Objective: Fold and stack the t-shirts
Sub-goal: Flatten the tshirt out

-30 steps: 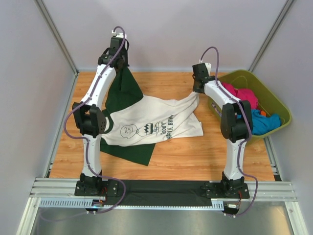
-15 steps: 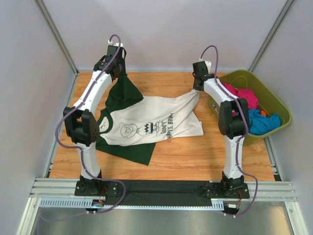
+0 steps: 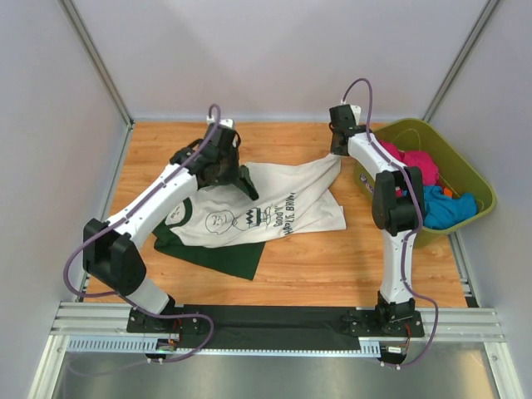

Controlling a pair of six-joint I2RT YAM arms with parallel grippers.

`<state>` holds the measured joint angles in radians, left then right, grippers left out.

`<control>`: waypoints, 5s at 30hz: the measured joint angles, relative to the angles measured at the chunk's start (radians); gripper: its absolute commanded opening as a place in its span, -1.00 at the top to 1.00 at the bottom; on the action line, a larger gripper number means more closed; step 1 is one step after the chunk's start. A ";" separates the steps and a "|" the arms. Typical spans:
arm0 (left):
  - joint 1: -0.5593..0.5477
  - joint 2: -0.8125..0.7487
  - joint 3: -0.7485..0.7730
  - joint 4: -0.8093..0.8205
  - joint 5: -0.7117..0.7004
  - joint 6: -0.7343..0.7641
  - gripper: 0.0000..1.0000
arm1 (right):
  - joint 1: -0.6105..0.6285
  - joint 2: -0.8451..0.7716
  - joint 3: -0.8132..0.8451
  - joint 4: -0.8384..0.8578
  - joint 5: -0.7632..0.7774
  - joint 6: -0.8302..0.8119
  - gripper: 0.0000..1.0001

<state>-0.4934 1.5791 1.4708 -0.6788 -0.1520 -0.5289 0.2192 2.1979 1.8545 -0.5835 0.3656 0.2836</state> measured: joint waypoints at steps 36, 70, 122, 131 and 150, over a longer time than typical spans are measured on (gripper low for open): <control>0.526 0.247 -0.175 0.258 0.148 -0.405 -0.99 | 0.000 0.000 0.006 -0.011 -0.012 -0.002 0.99; 0.566 0.226 -0.076 0.396 0.174 -0.242 1.00 | 0.002 -0.027 0.072 -0.062 -0.021 -0.019 0.99; 0.628 -0.411 0.261 0.003 0.221 0.017 1.00 | 0.002 -0.905 -0.195 0.194 0.039 -0.132 0.99; 0.639 -0.496 0.235 -0.064 0.241 0.035 1.00 | 0.002 -0.917 -0.147 0.122 -0.019 -0.136 0.99; 0.655 -0.412 -0.265 -0.022 0.154 0.000 1.00 | 0.010 -0.566 -0.254 -0.009 -0.213 -0.072 0.99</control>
<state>0.1612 1.1675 1.2060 -0.7010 0.0025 -0.5289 0.2295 1.6318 1.6001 -0.5926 0.1524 0.2115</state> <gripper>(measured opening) 0.008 0.010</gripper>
